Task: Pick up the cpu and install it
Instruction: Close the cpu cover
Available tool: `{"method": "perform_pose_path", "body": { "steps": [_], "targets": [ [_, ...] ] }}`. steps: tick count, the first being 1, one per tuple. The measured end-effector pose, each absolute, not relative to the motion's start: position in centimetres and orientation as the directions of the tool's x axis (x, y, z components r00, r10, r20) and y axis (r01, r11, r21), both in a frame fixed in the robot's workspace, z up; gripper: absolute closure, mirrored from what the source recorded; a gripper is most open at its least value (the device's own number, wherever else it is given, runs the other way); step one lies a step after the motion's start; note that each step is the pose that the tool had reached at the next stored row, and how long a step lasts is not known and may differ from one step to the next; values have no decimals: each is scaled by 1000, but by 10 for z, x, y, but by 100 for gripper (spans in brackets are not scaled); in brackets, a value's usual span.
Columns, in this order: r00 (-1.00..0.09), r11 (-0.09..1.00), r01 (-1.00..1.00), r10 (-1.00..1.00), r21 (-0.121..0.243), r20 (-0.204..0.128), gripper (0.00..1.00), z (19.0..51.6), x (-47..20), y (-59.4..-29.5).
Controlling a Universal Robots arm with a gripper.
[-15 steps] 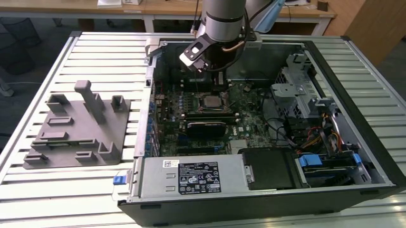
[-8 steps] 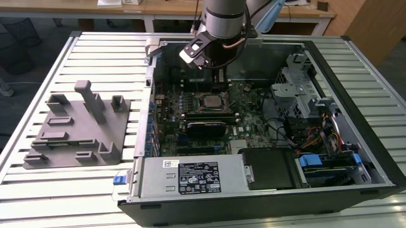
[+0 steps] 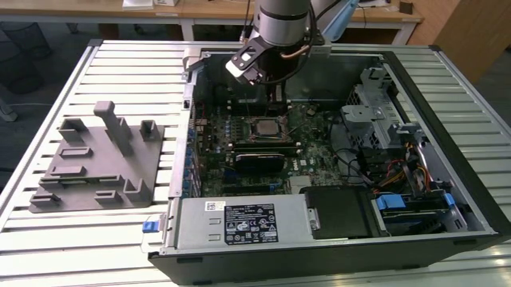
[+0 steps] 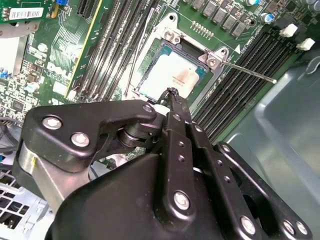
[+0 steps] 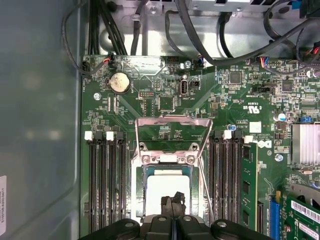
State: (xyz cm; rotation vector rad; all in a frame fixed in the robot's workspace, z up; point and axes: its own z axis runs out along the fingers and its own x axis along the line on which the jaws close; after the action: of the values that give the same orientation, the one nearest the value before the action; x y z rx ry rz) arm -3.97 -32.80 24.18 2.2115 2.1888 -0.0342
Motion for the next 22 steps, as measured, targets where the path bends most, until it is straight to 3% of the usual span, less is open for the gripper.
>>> {"method": "perform_pose_path", "body": {
  "steps": [14, 19, 22],
  "targets": [
    [10, -10, 1000, 999, 6, -32, 89, 248, -40, -337],
    [10, -10, 1000, 1000, 5, 18, 89, 252, -40, -337],
    [10, -10, 1000, 1000, 5, 20, 89, 253, -39, -337]
  ]
}}
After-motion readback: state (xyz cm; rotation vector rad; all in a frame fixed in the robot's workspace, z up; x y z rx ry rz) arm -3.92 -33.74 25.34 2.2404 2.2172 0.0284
